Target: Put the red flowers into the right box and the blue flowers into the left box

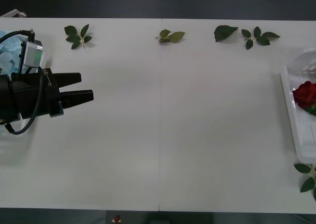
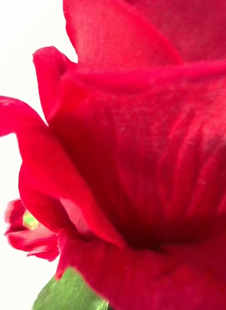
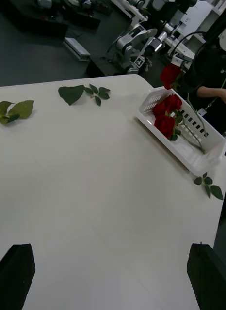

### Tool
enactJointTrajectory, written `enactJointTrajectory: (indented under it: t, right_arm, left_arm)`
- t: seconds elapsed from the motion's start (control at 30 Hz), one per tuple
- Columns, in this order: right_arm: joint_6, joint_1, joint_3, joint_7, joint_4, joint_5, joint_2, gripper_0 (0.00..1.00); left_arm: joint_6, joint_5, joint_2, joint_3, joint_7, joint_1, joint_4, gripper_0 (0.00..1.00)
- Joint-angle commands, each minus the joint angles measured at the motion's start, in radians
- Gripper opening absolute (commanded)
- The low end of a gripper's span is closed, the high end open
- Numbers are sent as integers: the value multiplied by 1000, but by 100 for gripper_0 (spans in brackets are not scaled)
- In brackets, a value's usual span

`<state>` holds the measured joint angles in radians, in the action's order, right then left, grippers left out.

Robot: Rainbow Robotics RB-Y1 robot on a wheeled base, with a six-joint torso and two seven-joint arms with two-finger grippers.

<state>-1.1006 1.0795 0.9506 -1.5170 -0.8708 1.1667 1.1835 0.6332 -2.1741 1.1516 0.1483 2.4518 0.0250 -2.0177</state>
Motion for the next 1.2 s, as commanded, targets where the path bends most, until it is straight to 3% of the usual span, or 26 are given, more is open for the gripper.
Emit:
enactJointTrajectory:
  t: [0.03, 0.4, 0.47, 0.53, 0.63, 0.9, 1.07, 1.2]
  right_arm:
    - [84, -42, 4, -31, 47, -53, 25, 0]
    - [113, -73, 4, -37, 138, -91, -12, 0]
    - [114, -73, 4, -40, 145, -104, -19, 10]
    - [116, -73, 4, -45, 147, -128, -27, 43]
    - [119, -73, 4, -54, 147, -142, -33, 66]
    - [119, -73, 2, -100, 127, -87, -30, 84]
    - [119, -69, -27, -261, 98, 77, -10, 88]
    - [47, -69, -72, -399, -16, 271, 38, 89]
  left_arm:
    - [-35, -47, 53, -24, 36, 15, -62, 91]
    - [-86, -121, 86, -24, 39, 27, -133, 91]
    - [-87, -113, 86, -24, 42, 27, -127, 91]
    - [-87, -98, 86, -24, 44, 27, -122, 91]
    - [-84, -87, 85, -24, 44, 27, -107, 91]
    - [-72, -87, 85, -24, 42, 27, -101, 91]
    - [-72, -87, 85, -24, 42, 27, -101, 91]
    - [-72, -87, 85, -24, 42, 27, -101, 91]
